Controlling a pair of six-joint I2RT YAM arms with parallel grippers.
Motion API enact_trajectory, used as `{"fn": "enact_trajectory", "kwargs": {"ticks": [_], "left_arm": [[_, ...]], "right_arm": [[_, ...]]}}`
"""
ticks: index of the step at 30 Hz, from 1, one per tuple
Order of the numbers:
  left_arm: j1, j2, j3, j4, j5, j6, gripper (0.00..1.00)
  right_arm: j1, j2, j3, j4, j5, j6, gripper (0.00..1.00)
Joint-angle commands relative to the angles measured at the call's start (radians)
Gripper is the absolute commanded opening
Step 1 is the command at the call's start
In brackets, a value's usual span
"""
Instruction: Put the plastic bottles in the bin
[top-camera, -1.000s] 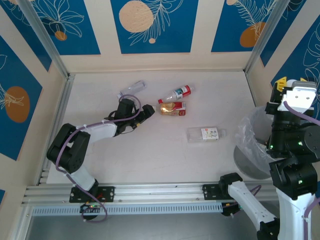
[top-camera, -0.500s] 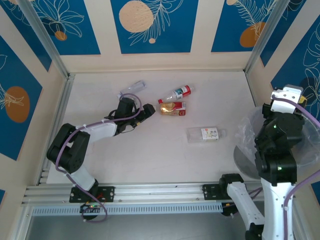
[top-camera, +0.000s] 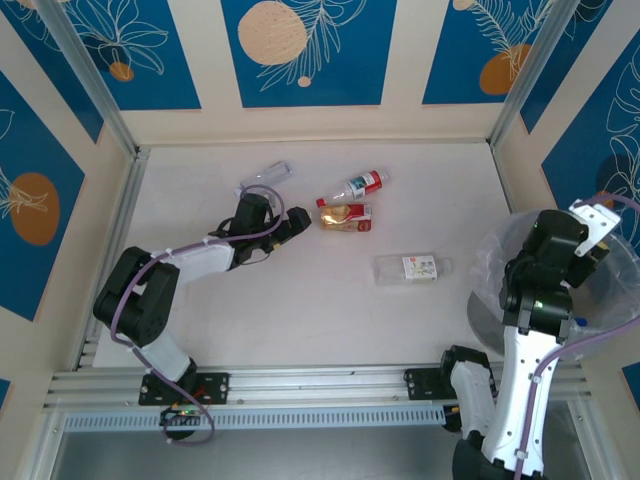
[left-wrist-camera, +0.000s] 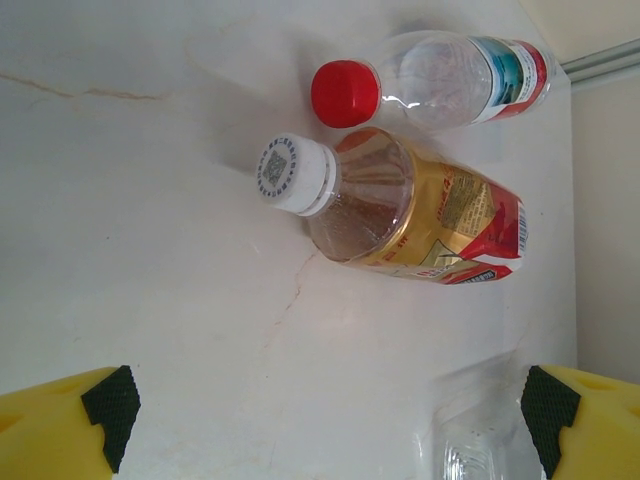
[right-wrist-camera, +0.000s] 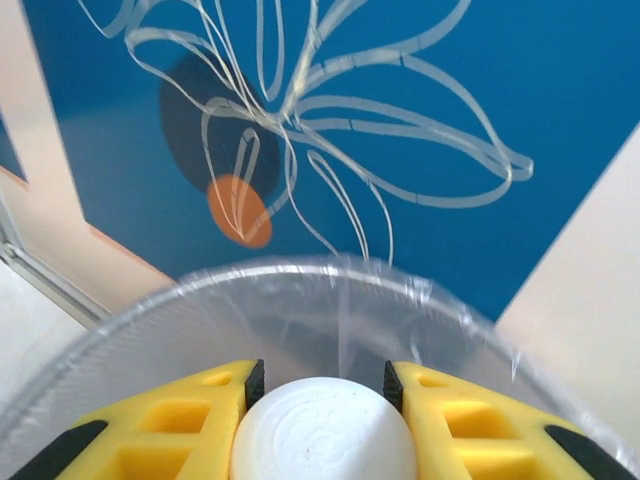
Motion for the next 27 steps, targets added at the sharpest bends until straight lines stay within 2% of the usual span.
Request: {"fn": "enact_trajectory", "kwargs": {"ticks": [1, 6, 11, 19, 20, 21, 22, 23, 24, 27], "left_arm": [[0.002, 0.010, 0.026, -0.004, 0.024, 0.021, 0.99], [0.003, 0.028, 0.042, -0.009, 0.038, 0.027, 0.99], [0.002, 0.043, 0.057, -0.003, 0.054, 0.021, 0.99], [0.003, 0.055, 0.062, 0.003, 0.055, 0.013, 0.99], [0.004, 0.056, 0.062, -0.005, 0.055, 0.011, 0.99], [0.003, 0.056, 0.060, -0.009, 0.055, 0.012, 0.99], [0.003, 0.055, 0.058, -0.012, 0.055, 0.011, 0.99], [0.004, 0.055, 0.058, -0.017, 0.056, 0.013, 0.99], [0.005, 0.054, 0.061, -0.023, 0.058, 0.016, 0.99], [0.005, 0.053, 0.071, -0.034, 0.060, 0.029, 0.99]], "right_arm": [[-0.004, -0.004, -0.059, -0.029, 0.089, 0.127, 0.07], [-0.005, -0.010, -0.146, -0.039, 0.109, 0.212, 0.12], [-0.007, 0.019, -0.142, -0.081, 0.116, 0.290, 0.15], [0.017, 0.038, -0.119, -0.107, 0.172, 0.191, 0.15], [0.022, 0.027, -0.129, -0.139, 0.166, 0.208, 0.20], [0.022, 0.015, -0.141, -0.175, 0.139, 0.243, 0.38], [0.021, 0.008, -0.152, -0.196, 0.113, 0.264, 0.52], [0.021, 0.004, -0.164, -0.216, 0.087, 0.276, 0.65], [0.021, 0.006, -0.164, -0.237, 0.073, 0.295, 0.74], [0.021, 0.015, -0.137, -0.266, 0.064, 0.338, 0.85]]}}
